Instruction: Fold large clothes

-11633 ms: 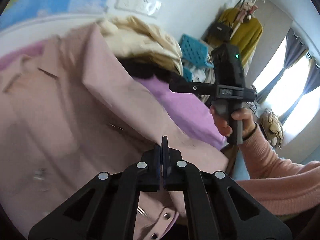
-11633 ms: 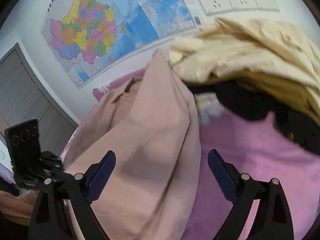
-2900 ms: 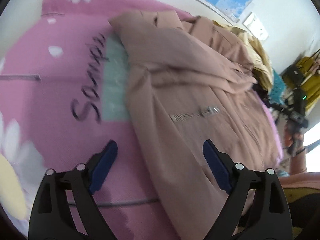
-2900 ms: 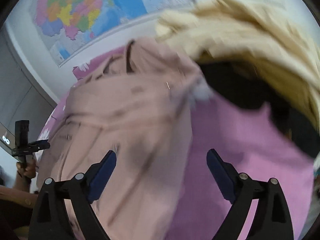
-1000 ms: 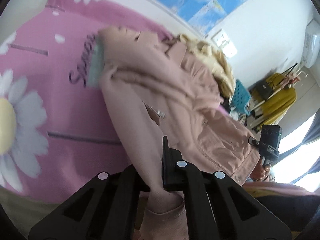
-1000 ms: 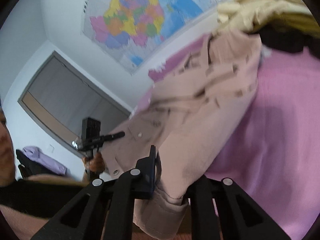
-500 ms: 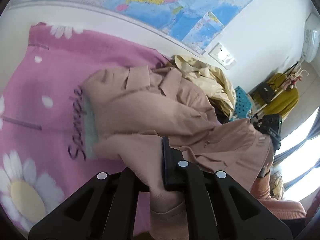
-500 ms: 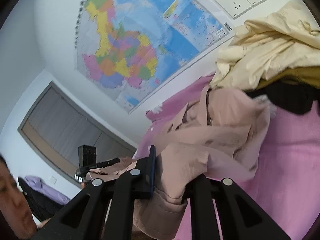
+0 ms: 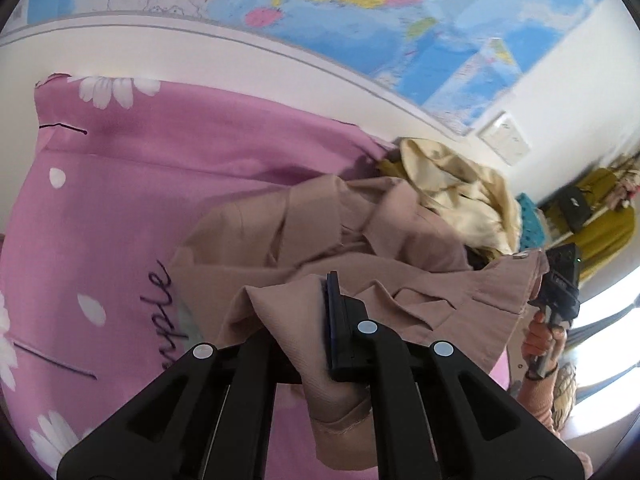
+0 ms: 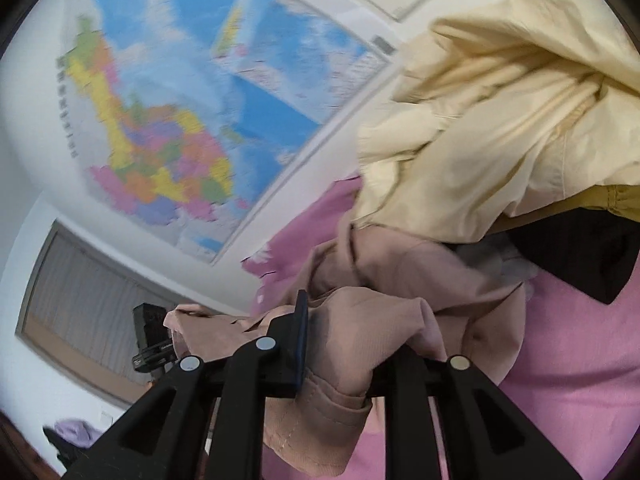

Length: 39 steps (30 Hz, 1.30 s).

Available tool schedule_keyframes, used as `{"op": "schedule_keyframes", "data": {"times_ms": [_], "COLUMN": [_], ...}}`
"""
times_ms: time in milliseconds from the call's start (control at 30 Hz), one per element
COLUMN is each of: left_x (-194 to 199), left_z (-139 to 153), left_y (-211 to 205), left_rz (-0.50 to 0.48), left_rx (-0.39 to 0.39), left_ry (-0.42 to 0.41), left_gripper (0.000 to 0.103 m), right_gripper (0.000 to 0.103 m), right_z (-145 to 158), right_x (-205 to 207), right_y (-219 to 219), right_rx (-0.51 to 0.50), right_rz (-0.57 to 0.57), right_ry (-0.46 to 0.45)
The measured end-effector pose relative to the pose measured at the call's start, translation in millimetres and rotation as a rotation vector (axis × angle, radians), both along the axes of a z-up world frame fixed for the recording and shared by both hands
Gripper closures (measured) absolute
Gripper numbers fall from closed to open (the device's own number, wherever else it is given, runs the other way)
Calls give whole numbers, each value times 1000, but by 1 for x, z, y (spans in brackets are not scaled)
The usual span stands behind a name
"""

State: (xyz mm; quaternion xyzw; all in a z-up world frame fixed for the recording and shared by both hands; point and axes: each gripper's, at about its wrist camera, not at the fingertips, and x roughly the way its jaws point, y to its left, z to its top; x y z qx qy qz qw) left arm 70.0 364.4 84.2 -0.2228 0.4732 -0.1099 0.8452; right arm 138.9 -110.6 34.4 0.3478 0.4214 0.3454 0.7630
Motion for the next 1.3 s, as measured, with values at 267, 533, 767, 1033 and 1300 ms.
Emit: {"op": "schedule_keyframes", "data": {"times_ms": [267, 533, 767, 1033, 1300], "left_x": [43, 46, 2, 2, 53], "left_z": [-25, -30, 6, -39, -82], "left_y": [5, 4, 7, -48, -43], "left_rz": [46, 71, 26, -117, -52], "left_rx": [28, 73, 81, 296, 344], "left_ry": [58, 31, -160, -52, 84], "left_gripper": [92, 87, 53, 44, 91], "right_gripper": [75, 50, 46, 42, 35], "right_z": [-28, -8, 5, -6, -31], "right_x": [40, 34, 14, -11, -2], "right_y": [11, 24, 23, 53, 124], "right_rx": [-33, -146, -182, -355, -678], "right_rz": [-24, 7, 68, 136, 176], "right_ry": [96, -22, -119, -185, -248]}}
